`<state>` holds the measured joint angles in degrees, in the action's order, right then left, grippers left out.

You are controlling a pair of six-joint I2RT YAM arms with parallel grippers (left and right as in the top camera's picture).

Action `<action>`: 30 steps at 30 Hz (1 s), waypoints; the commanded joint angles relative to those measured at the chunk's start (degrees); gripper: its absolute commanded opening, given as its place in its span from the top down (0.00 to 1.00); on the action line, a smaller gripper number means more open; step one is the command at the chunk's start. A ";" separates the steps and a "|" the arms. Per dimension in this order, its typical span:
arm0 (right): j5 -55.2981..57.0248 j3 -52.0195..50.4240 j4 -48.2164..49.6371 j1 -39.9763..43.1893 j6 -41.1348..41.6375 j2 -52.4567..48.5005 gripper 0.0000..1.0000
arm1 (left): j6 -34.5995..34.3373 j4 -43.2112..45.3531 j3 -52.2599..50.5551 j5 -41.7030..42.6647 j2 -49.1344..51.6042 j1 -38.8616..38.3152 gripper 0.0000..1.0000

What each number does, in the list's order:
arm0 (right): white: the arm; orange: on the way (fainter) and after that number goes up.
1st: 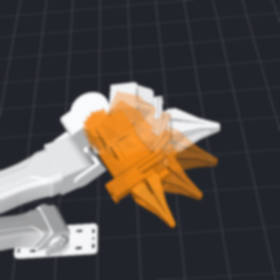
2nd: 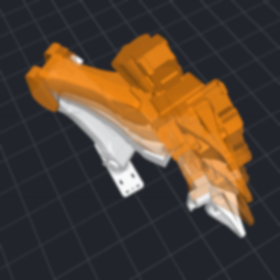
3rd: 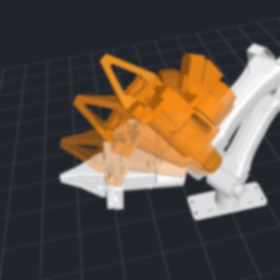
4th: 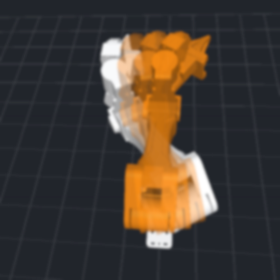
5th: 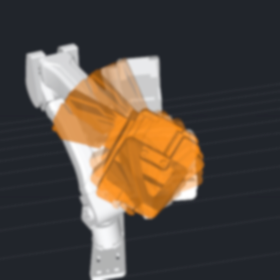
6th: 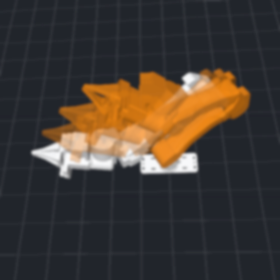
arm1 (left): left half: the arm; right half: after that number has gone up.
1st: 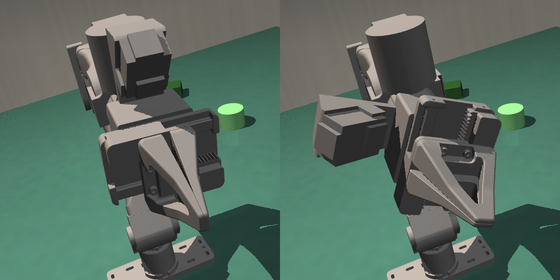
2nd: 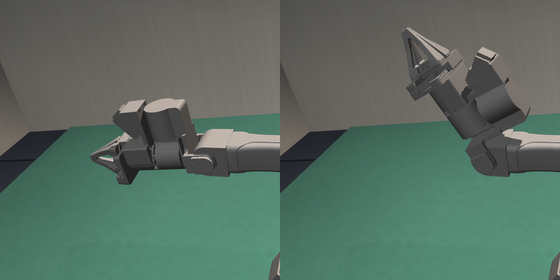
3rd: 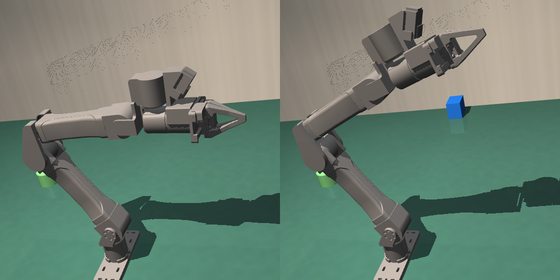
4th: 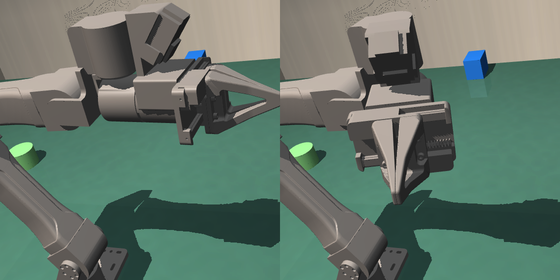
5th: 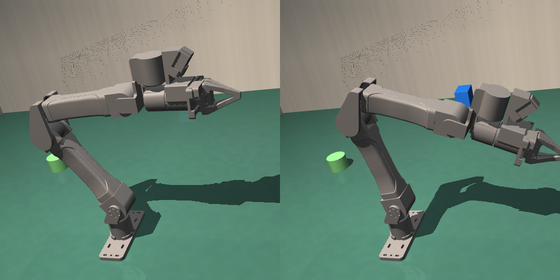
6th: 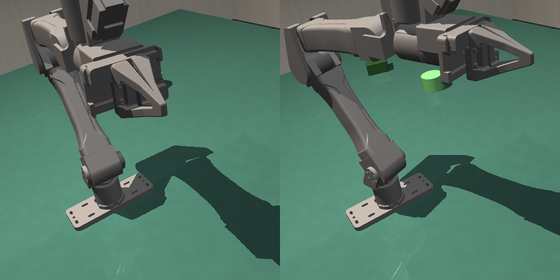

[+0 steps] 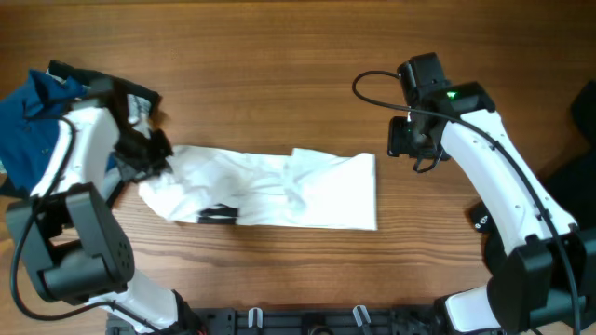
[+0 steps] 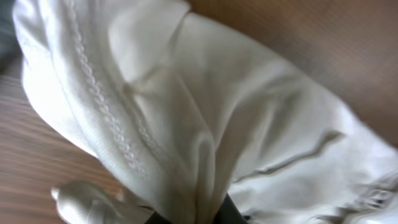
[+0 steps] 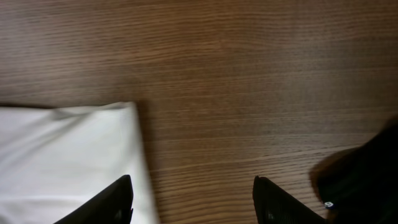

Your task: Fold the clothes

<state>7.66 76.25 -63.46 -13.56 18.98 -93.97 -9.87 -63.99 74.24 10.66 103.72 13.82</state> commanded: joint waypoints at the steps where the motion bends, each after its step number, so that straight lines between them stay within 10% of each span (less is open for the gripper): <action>1: 1.36 -0.63 0.70 1.75 -2.32 -2.69 0.37 | 0.48 -5.29 7.74 5.09 -0.13 0.57 0.91; 8: 1.33 -0.63 2.34 2.34 -4.04 -4.85 0.38 | -1.86 -10.25 9.35 34.69 -0.35 -17.99 0.94; 17: 0.39 -0.63 2.29 2.34 -5.77 -5.95 0.38 | -17.59 4.26 9.33 20.48 1.11 -45.81 0.90; 30: -1.73 -0.61 2.89 2.34 -6.84 -5.95 0.36 | -16.09 11.65 9.42 20.76 0.52 -49.83 0.62</action>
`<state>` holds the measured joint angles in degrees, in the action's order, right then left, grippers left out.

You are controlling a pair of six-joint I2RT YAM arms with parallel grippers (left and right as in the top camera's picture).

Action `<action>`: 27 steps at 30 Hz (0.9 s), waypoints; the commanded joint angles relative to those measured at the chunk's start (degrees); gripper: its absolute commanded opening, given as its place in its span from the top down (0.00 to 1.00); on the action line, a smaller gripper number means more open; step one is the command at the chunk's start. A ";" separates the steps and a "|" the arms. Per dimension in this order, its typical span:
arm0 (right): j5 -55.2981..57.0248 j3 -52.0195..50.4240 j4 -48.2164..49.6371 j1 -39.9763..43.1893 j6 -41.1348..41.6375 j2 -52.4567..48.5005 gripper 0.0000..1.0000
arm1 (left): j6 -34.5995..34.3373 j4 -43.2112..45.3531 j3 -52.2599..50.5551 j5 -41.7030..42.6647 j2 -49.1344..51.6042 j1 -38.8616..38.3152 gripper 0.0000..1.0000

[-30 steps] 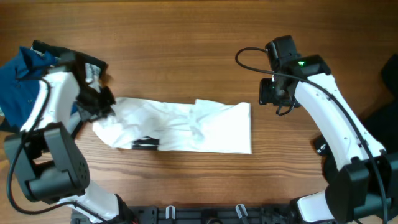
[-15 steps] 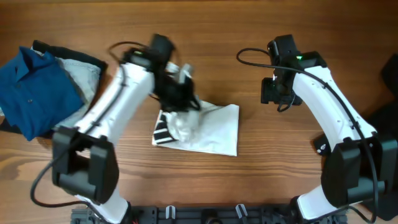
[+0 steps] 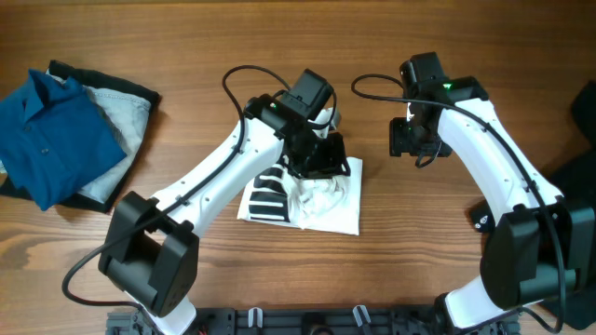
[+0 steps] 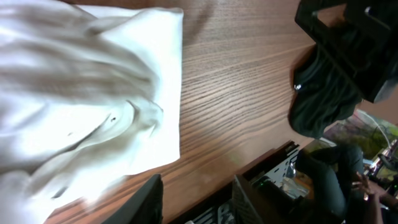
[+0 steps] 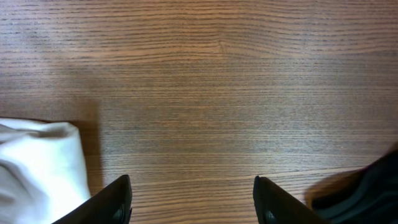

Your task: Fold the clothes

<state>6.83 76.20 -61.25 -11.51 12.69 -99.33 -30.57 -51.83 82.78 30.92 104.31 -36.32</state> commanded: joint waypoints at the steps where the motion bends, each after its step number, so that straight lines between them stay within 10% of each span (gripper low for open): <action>1: -0.90 -0.57 1.03 0.28 -0.66 -0.59 0.36 | 6.43 -1.25 1.01 0.50 -0.92 1.64 0.62; 9: -43.39 -0.35 4.24 -1.03 -21.11 -0.52 0.34 | 9.38 -9.92 0.52 -5.53 -7.91 29.33 0.60; 20: -18.25 -0.48 8.35 -17.49 -16.68 -7.02 0.31 | 9.35 3.96 -17.33 -8.00 -6.69 27.74 0.52; 24: -11.96 -0.46 8.74 -16.72 -8.31 -9.92 0.95 | 9.35 12.92 -23.37 -8.13 -6.64 23.08 0.46; 27: -7.41 -0.46 8.74 -14.08 -1.44 -7.15 0.96 | 9.14 18.36 -26.38 -8.31 -5.86 20.33 0.46</action>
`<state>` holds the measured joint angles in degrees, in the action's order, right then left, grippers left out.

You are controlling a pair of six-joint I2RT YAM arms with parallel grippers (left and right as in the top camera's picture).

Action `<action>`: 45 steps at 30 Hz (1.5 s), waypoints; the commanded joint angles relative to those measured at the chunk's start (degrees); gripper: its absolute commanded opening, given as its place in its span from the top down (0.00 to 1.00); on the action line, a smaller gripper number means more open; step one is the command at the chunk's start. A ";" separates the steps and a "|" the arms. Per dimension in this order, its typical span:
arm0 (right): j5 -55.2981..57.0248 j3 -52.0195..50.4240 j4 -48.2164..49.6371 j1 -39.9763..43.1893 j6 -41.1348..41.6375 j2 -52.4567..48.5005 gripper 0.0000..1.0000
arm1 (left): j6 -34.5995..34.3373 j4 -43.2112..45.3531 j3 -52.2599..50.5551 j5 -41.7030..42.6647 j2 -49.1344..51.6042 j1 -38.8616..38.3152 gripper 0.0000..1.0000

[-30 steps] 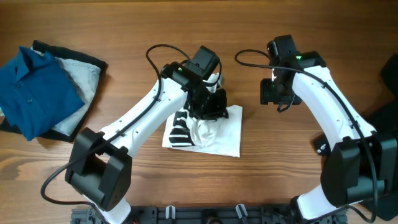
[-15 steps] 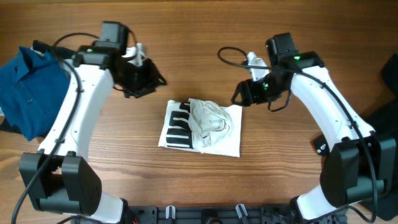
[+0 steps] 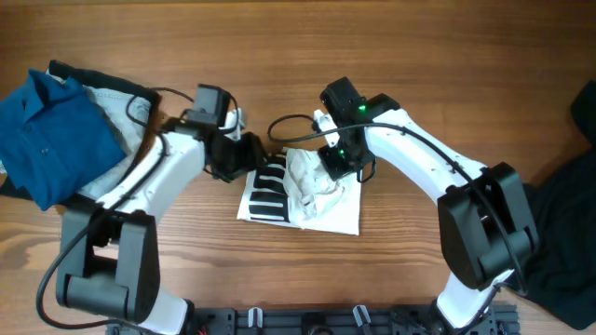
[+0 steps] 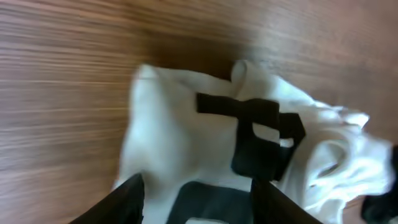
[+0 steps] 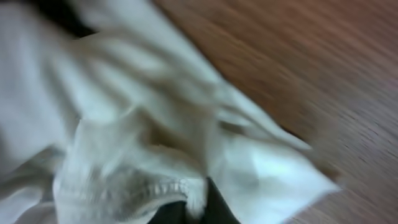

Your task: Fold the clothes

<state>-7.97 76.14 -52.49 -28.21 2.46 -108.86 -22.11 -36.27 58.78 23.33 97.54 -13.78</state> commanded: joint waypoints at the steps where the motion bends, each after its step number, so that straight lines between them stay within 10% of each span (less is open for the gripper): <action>1: 8.68 -0.39 -0.28 3.50 10.10 2.97 0.96 | 0.70 3.32 -2.69 -0.76 1.25 -2.75 0.46; 6: 15.30 -0.42 -4.44 9.31 14.03 3.17 0.89 | 0.68 4.02 -2.69 -0.92 3.13 -4.52 0.47; 8: 11.67 -0.42 -6.43 10.08 11.15 3.17 0.50 | 0.68 4.35 -2.69 -0.90 3.15 -4.87 0.47; 15: 9.31 -0.39 -9.66 10.40 12.57 9.77 0.48 | 0.68 7.26 -2.69 -0.28 3.13 -4.87 0.49; 28: -4.59 -11.47 -4.63 5.31 9.99 12.20 0.50 | 0.68 16.00 -2.69 0.13 6.84 -11.30 0.46; 32: -1.62 -16.92 -0.39 5.29 13.86 12.07 0.96 | 0.68 16.09 -2.69 0.13 7.82 -11.61 0.46; 37: 20.11 -17.75 -7.65 8.09 34.71 12.22 0.96 | 0.68 15.54 -2.69 -0.98 7.82 -11.63 0.47; 45: 21.00 -17.75 -12.85 10.73 35.21 12.22 0.94 | 0.68 15.54 -2.69 -0.96 7.82 -11.63 0.47</action>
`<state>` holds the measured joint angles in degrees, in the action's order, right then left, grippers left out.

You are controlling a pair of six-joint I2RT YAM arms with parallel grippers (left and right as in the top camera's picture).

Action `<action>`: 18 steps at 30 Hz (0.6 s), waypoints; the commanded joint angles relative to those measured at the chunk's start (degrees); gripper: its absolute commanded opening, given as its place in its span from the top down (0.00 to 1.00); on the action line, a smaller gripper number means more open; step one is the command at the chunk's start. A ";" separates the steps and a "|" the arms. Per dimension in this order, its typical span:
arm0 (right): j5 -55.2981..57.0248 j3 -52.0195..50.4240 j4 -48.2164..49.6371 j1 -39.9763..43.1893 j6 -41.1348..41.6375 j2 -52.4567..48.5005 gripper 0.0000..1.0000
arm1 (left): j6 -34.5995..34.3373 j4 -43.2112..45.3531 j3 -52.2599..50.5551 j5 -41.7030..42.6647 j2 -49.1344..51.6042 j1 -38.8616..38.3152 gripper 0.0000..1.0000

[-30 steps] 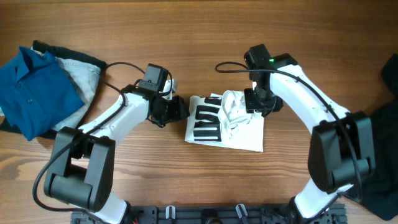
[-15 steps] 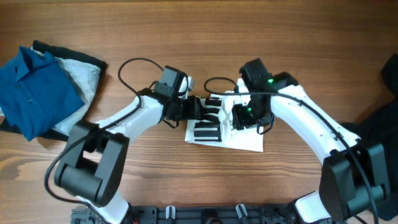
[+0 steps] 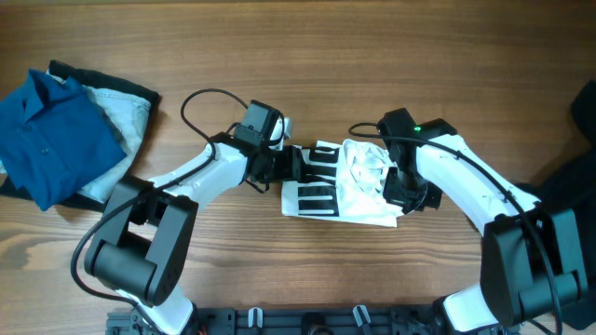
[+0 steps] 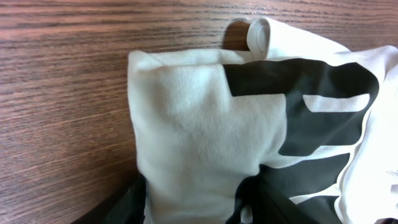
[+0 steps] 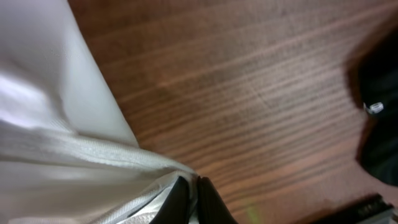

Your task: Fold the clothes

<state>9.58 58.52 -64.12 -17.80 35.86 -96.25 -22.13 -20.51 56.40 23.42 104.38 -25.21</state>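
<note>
A white garment with a black print (image 3: 349, 181) lies bunched in the middle of the table. My left gripper (image 3: 291, 164) is at its left edge. In the left wrist view this gripper (image 4: 196, 208) is open, and the folded white cloth (image 4: 205, 124) lies between its wide-set fingers (image 4: 134, 205). At the garment's right lower edge is my right gripper (image 3: 407, 193). The right wrist view shows it (image 5: 193, 199) shut on a stitched hem of the white cloth (image 5: 50, 124), just above the wood.
A blue shirt (image 3: 42, 130) lies on a pale grey garment (image 3: 130, 116) at the far left of the wooden table (image 3: 279, 46). A dark cloth (image 3: 573, 177) covers the right edge, and the right wrist view catches its corner (image 5: 379, 124).
The white bundle lies further right on the table. My right gripper, then shut on cloth at the bundle's top, now holds its right lower hem. My left gripper now straddles the left edge.
First the garment lay stretched out, my left gripper shut on its left end and the right open beside its right end. Then its left end lay over the right half, both grippers open. Later the right was shut on the bundle, which now sits further right.
</note>
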 commanded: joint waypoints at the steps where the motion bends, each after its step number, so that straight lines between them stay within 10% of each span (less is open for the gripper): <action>1: 3.39 -0.13 -1.62 0.33 2.36 -0.26 0.93 | 0.70 -0.22 -0.31 -1.05 0.98 -0.17 0.47; 8: 0.24 4.35 -1.99 0.33 -1.57 8.61 0.44 | 0.72 -0.24 -0.31 -1.03 0.98 -0.17 0.46; 18: -17.53 5.86 14.25 -0.33 -25.81 3.13 0.59 | 0.70 -0.24 -0.31 -1.05 0.98 -0.17 0.46</action>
<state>-2.13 63.90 -50.04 -17.63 17.12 -89.01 -22.13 -20.56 56.40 23.38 104.38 -25.39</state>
